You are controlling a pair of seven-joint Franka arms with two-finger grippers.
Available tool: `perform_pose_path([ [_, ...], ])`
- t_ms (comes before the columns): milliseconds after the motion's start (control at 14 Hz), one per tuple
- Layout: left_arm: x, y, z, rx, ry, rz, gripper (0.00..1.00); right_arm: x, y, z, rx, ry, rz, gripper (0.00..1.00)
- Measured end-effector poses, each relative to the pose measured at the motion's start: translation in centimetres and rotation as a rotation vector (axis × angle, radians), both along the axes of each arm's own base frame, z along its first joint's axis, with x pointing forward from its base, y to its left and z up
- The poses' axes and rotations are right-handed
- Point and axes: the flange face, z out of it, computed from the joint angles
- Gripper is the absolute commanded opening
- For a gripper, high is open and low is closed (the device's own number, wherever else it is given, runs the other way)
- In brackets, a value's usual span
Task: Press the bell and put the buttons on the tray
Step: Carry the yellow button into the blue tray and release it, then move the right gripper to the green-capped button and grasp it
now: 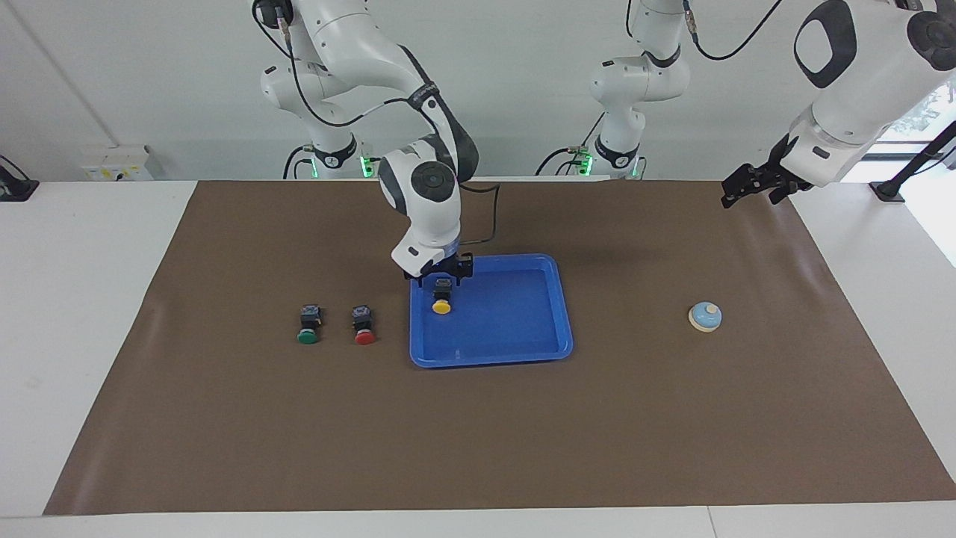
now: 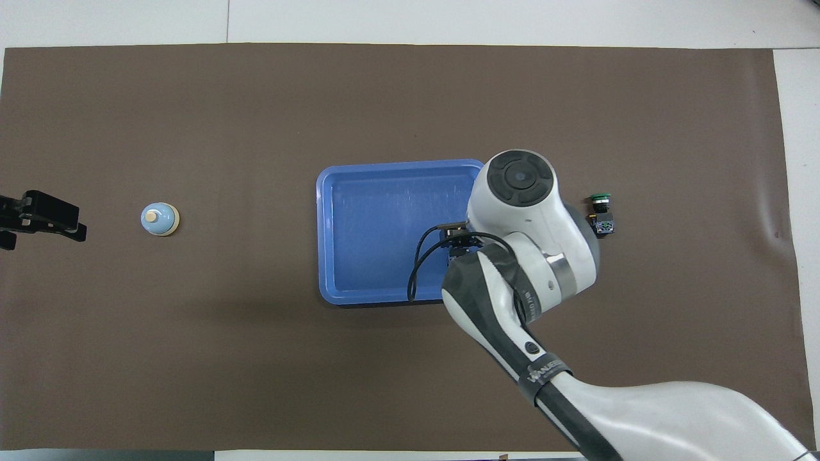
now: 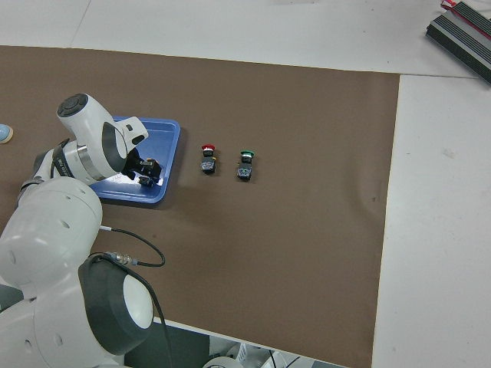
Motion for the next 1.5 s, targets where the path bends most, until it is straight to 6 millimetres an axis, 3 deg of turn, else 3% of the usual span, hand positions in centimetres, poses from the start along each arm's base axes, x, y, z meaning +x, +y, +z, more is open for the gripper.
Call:
perform_pose_path([
  [215, 0.0, 0.0, 0.0, 0.000, 0.000, 0.000, 1.00, 3.1, -9.0, 0.7, 0.019, 0.000, 0.020, 1.00],
  [358, 0.0, 0.0, 0.0, 0.000, 0.000, 0.000, 1.00, 3.7, -12.9, -0.2, 0.024, 0.012, 0.021, 1.00],
  [859, 0.0, 0.0, 0.0, 0.000, 0.000, 0.000, 1.00, 3.0, -18.1, -3.8, 0.022, 0.002, -0.052, 1.00],
  [1217, 0.0, 0.0, 0.0, 0.000, 0.000, 0.000, 1.00, 3.1, -21.6, -4.3, 0.014, -0.011, -0.103, 1.00],
  [1289, 0.0, 0.0, 0.0, 0.000, 0.000, 0.000, 1.00, 3.0, -21.7, -4.7, 0.015, -0.019, -0.105, 0.94],
  [1504, 0.0, 0.0, 0.0, 0.000, 0.000, 0.000, 1.00, 2.6, -21.8, -5.8, 0.014, -0.020, -0.107, 0.61],
])
